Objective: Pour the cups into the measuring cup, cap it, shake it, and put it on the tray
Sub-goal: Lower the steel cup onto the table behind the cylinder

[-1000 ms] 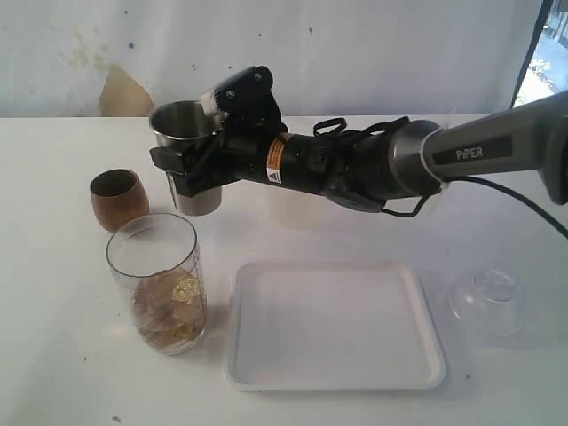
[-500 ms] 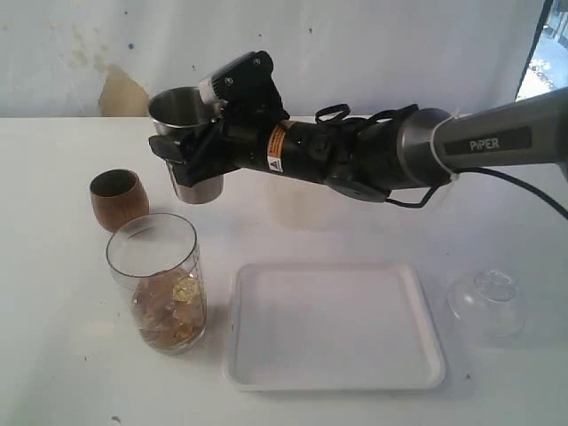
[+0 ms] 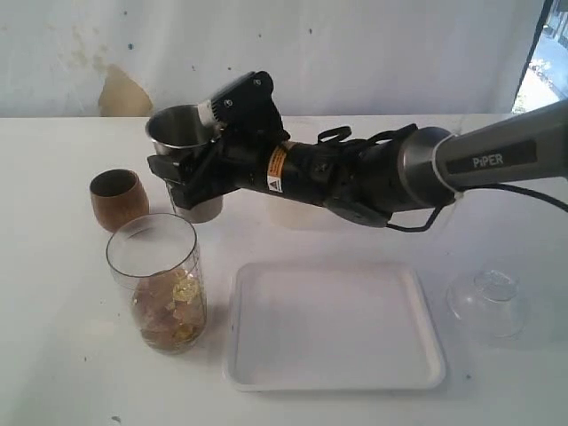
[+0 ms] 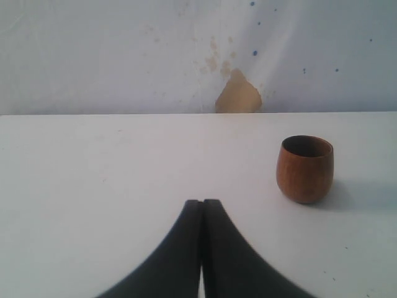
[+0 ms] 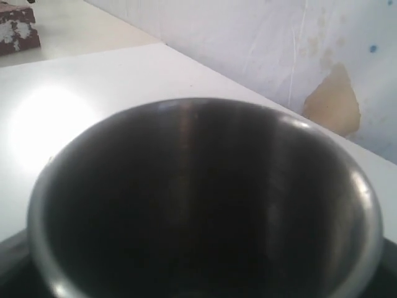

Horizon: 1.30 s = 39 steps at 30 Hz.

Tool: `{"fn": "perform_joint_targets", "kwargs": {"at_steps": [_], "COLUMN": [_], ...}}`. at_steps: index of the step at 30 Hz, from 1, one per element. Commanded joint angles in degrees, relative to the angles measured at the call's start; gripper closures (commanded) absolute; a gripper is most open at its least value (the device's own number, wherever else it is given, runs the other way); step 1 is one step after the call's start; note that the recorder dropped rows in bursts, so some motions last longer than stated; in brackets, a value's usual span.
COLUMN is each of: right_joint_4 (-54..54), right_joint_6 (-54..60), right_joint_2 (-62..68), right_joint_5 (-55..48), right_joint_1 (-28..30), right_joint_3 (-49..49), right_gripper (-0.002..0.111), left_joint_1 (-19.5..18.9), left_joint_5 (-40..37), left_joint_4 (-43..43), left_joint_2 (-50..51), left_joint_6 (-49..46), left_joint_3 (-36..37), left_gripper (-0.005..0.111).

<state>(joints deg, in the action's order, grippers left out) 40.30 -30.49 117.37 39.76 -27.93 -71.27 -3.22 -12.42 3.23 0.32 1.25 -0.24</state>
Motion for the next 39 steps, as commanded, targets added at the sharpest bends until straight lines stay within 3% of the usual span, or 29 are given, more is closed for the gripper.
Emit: {"fn": "perform_joint_targets", "kwargs": {"at_steps": [1,21,33,39], "right_joint_4": [-2.3,-3.6,-2.7,-15.0], "right_joint_6": [3.4,8.4,3.5,3.3], "right_joint_2": [0.9,6.8,-3.9,-3.7], "right_joint_5": [2.8,0.6,-0.3,-5.6], "right_joint_1": [-1.2,-1.2,-1.2,-1.3], "right_joint_3": [0.5,0.1,-0.9,-0.9], "right_gripper": [0.108,0.108,0.108,0.108], "left_joint_1": [0.3,0.3,0.3,0.3], "left_joint_5": [0.7,0.7,0.7,0.7], "left_joint_4": [0.2,0.2,0.2,0.2], "left_joint_2": [-0.3,-0.3,-0.3,-0.3], "left_joint_6": [0.0,0.0,0.0,0.0], "left_joint_3": [0.2,0.2,0.2,0.2], "left_gripper": [0.107,0.107,0.107,0.107]}}
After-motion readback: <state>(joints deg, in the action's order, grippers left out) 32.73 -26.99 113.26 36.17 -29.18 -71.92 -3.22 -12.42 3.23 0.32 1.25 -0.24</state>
